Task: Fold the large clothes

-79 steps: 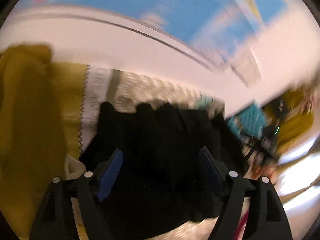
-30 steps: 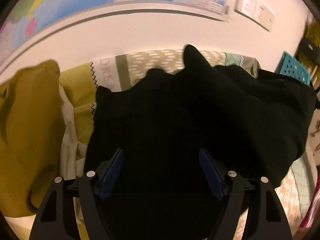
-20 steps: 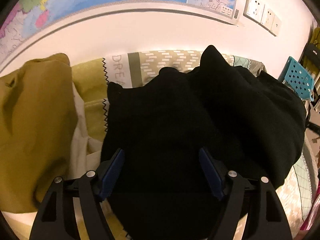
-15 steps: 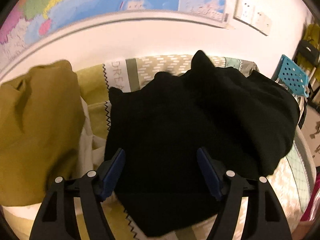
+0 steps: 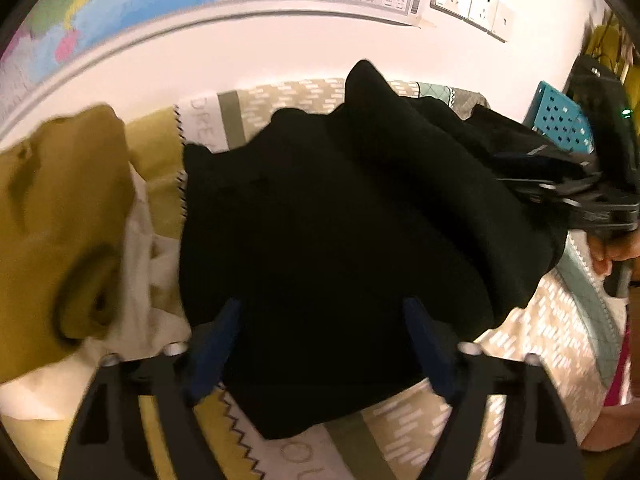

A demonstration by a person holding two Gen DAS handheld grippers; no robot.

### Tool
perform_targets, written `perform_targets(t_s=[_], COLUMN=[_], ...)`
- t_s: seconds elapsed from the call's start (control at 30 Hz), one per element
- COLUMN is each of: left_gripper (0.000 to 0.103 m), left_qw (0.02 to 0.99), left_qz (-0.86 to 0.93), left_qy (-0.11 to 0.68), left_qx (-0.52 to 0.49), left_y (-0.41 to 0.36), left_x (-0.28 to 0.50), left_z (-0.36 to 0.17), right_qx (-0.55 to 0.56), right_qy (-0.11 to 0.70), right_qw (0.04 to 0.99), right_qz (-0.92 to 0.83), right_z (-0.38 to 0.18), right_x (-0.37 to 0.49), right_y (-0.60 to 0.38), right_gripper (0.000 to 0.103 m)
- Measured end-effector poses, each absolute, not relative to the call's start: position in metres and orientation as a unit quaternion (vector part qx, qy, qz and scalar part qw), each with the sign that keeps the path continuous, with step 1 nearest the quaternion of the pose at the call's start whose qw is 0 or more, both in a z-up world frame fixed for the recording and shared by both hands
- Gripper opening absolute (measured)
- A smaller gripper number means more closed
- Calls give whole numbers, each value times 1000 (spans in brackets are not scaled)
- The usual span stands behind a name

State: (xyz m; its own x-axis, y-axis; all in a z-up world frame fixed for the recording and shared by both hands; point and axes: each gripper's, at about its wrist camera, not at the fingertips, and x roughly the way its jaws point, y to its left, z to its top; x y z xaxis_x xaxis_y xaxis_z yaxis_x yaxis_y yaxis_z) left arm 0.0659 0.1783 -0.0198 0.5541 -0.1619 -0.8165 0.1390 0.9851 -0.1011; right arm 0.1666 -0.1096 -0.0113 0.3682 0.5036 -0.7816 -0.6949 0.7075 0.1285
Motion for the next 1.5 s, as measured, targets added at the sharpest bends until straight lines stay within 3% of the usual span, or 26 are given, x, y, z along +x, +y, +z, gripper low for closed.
perform_targets(t_s=[0.03,0.07,0.1,0.13,0.23,0.37,0.47,0.53,0.57,0.6,0.63,0.67,0.77,0.83,1.0,1.07,1.2,1.23,1.3,1.33,1.37,1.5], left_gripper=[52,47,26,11,3,0,2,10,15,29,37,40,44,55,58,58,58,58,63,67,68,68], left_qw=[880,883,890,892,890,893,894,900,900,901,905,908,911,911,906,901,895,896,900,904,905,905], left_qz=[-86,-82,-68,-53,-40,9,-14,-34,-53,-60,-61,-64,-88,-106,-116,-110,-93,-94,-103,-114,-121,-143], left_qy=[467,462,451,449,453,449,446,434,429,426,419,412,402,397,408,420,436,434,422,412,406,399], left_qx=[-13,-5,11,21,-31,-20,-29,-34,-46,-48,-38,-26,-17,-13,-9,-11,-24,-24,-25,-28,-30,-29], left_y=[176,172,168,168,192,212,210,206,204,202,196,190,171,156,136,135,145,145,144,143,141,124], left_x=[67,67,65,65,71,68,62,58,57,56,55,55,57,62,80,92,107,107,104,102,101,117], left_z=[-23,-24,-21,-17,-6,-2,-3,2,5,8,12,15,20,21,10,1,-12,-10,-1,5,9,15], right_qx=[-127,-124,-110,-94,-58,-17,-27,-34,-19,-7,3,8,-6,-19,-47,-58,-37,-30,-26,-31,-41,-53], right_qy=[426,429,432,436,406,396,462,456,452,448,438,418,396,399,442,451,467,468,442,424,402,402], right_qw=[826,825,823,821,847,863,831,837,835,835,838,847,848,842,821,819,816,814,819,828,840,859], right_qz=[347,347,353,356,339,313,308,300,313,319,325,330,351,363,359,351,339,343,364,367,362,312], right_z=[-16,-18,-18,-17,5,14,-25,-27,-21,-14,-4,10,32,34,2,-9,-15,-11,11,23,37,53], right_x=[171,174,174,177,180,194,206,200,197,196,192,187,180,182,208,217,242,241,230,223,216,227], right_y=[-109,-112,-117,-123,-150,-177,-170,-167,-170,-171,-173,-175,-165,-149,-113,-106,-105,-108,-120,-127,-136,-157], right_gripper=[23,12,1,2,2,2,0,2,12,20,38,43,43,43,41,26,25,27,41,54,58,60])
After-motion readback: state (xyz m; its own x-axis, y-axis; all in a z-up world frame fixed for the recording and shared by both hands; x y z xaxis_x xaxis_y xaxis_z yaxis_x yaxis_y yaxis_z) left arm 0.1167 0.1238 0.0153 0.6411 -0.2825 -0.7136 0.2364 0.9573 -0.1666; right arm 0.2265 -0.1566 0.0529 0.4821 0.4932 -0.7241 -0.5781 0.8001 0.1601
